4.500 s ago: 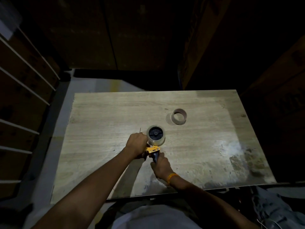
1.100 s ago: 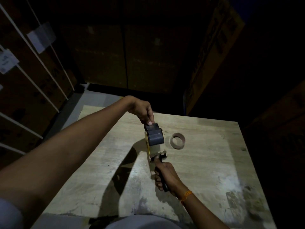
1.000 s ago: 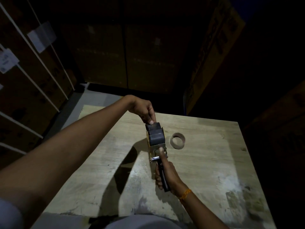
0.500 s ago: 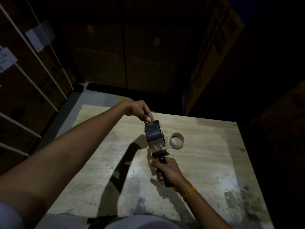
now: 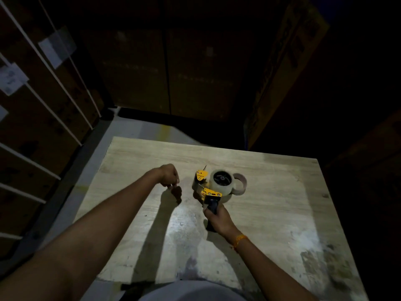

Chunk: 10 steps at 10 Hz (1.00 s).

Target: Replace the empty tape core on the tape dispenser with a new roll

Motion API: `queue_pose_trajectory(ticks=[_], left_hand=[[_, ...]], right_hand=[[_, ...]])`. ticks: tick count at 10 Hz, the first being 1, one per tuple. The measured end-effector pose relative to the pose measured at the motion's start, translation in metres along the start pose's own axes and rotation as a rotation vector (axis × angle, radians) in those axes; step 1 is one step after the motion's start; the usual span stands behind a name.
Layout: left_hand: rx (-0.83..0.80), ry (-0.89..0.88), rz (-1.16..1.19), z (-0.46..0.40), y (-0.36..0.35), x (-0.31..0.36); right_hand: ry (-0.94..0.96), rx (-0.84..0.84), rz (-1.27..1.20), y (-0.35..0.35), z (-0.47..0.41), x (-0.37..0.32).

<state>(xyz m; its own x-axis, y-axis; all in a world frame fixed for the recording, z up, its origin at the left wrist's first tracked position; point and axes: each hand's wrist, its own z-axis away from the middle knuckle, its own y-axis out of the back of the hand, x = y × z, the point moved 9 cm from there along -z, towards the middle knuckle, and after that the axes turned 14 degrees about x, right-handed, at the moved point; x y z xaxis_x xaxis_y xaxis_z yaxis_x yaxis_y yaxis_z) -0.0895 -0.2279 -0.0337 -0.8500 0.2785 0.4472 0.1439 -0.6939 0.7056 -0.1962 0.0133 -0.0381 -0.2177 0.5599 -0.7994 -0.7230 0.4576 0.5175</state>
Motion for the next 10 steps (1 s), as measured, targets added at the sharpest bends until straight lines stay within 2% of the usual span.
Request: queue_pose_trajectory(ticks=[2,4,6,8,9,10], left_hand=[[-0.060,0.091,-0.043,0.018,-0.052,-0.030],[-0.063,0.064,-0.065,0.029,-0.065,-0.028],[-0.040,0.029,-0.111,0.032,-0.063,-0.019],[-0.044,0.013,-0.133,0.032,-0.066,-0.015],[-0.045,-0.054,-0.208,0.036,-0.063,-0.003],[-0.014,-0.094,-0.289,0.040,-0.046,0.014]], right_hand=[[0.023,-0.111,0.192,-0.026,-0.005,0.025],[0.022,-0.189,0.298,-0.056,-0.015,0.052],[-0.042,-0.312,0.390,-0.059,-0.010,0.047],[0.044,-0.400,0.475,-0.039,-0.003,0.022],[0.050,-0.459,0.570,-0.030,-0.001,0.018],[0.116,-0.428,0.688,-0.015,-0.017,0.002]])
